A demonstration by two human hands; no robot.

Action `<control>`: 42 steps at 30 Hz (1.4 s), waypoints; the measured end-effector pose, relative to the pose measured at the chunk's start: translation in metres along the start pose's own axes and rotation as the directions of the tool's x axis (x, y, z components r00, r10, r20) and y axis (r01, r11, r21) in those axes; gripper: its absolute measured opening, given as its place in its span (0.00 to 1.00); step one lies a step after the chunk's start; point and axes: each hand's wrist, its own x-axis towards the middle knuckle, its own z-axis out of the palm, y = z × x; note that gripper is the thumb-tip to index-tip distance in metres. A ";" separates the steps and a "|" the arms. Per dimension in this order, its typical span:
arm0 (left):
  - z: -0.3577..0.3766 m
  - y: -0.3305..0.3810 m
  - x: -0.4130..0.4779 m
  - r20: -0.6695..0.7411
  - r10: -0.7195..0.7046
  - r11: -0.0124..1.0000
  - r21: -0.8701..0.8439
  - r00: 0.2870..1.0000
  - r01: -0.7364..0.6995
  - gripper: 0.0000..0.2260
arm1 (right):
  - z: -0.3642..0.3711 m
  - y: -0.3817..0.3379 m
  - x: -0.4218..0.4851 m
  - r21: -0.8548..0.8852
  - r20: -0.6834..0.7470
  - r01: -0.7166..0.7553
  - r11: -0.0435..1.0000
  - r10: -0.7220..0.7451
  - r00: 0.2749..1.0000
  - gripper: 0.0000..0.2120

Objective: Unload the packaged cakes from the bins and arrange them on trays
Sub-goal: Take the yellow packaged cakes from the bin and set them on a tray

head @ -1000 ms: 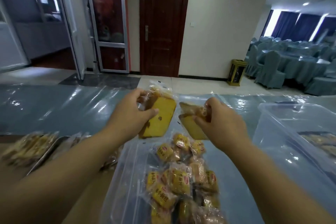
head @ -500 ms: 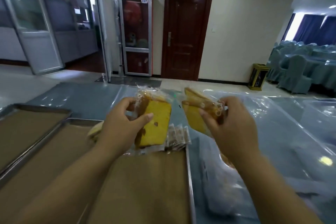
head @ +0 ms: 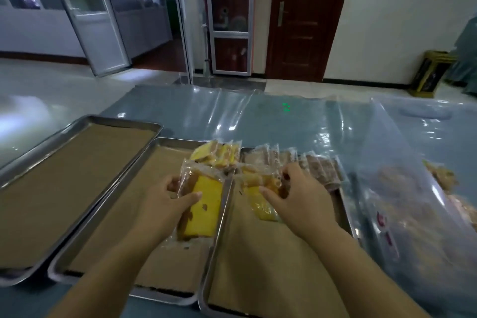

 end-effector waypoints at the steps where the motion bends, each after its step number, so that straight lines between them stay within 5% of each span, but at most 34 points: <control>1: -0.006 -0.007 0.009 -0.003 -0.016 1.000 0.011 1.000 0.016 0.09 | 0.013 -0.004 0.007 0.001 0.017 -0.004 1.000 0.004 1.000 0.16; 11: -0.066 -0.079 0.107 -0.053 -0.150 0.988 0.040 0.987 0.152 0.09 | 0.116 -0.053 0.089 0.069 0.147 -0.102 0.992 0.091 0.985 0.17; 26: -0.121 -0.136 0.260 0.181 -0.171 0.985 0.042 0.969 0.166 0.14 | 0.253 -0.143 0.161 0.082 0.143 -0.276 0.958 0.263 0.954 0.18; 31: -0.109 -0.135 0.312 0.196 -0.121 0.990 0.092 0.973 0.105 0.06 | 0.289 -0.135 0.189 0.180 0.139 -0.373 0.910 0.352 0.926 0.20; 38: -0.073 -0.146 0.345 0.275 -0.117 0.987 0.141 0.954 0.080 0.08 | 0.314 -0.109 0.187 0.367 0.438 -0.500 0.784 0.328 0.837 0.34; 42: -0.059 -0.154 0.338 0.340 -0.116 0.992 0.002 0.933 0.123 0.11 | 0.302 -0.094 0.169 0.318 0.511 -0.403 0.858 0.203 0.835 0.39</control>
